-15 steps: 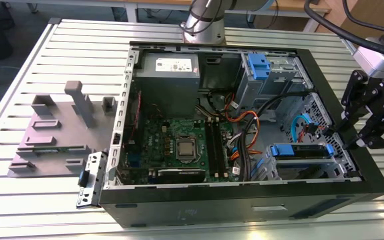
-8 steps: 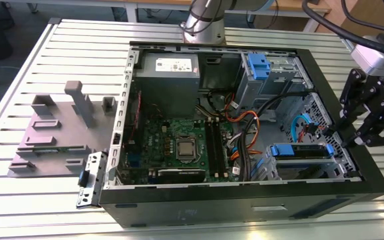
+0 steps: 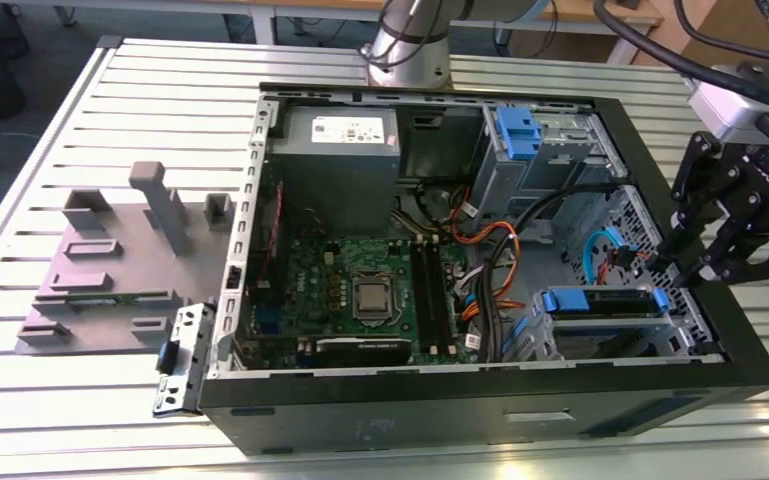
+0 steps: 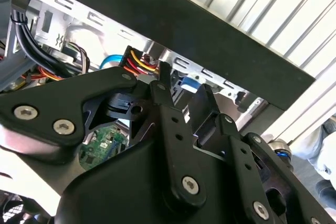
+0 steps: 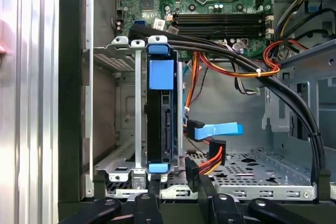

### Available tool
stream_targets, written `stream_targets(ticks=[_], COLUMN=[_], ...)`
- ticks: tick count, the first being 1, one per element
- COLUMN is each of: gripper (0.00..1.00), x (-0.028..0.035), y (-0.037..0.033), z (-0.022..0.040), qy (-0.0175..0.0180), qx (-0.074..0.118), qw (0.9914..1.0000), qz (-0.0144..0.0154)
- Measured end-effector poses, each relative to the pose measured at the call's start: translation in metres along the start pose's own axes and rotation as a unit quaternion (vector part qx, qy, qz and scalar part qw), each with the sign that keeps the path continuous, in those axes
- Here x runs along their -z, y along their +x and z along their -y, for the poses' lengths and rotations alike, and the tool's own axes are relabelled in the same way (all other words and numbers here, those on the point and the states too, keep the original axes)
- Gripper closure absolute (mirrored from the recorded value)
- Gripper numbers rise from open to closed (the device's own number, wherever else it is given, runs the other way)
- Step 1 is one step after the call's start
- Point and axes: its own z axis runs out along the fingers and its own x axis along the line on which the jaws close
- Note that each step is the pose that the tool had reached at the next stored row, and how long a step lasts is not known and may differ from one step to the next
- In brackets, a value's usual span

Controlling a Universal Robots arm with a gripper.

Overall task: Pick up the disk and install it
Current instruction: 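Insert the first disk wire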

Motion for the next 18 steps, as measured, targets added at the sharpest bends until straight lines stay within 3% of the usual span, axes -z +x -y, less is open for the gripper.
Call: stream_targets(ticks=[6,11,18], gripper=[0.59,0.59,0.59], x=[-0.0040,-0.0080,-0.0090], y=[-0.0045,-0.0051,-0.0051], z=[-0.0023,-0.0025,-0.0025], qy=[0.0000,0.0000,0.0000], qx=[0.000,0.000,0.000], qw=[1.00000,1.00000,1.00000], qz=[-0.0001,0.0000,0.0001])
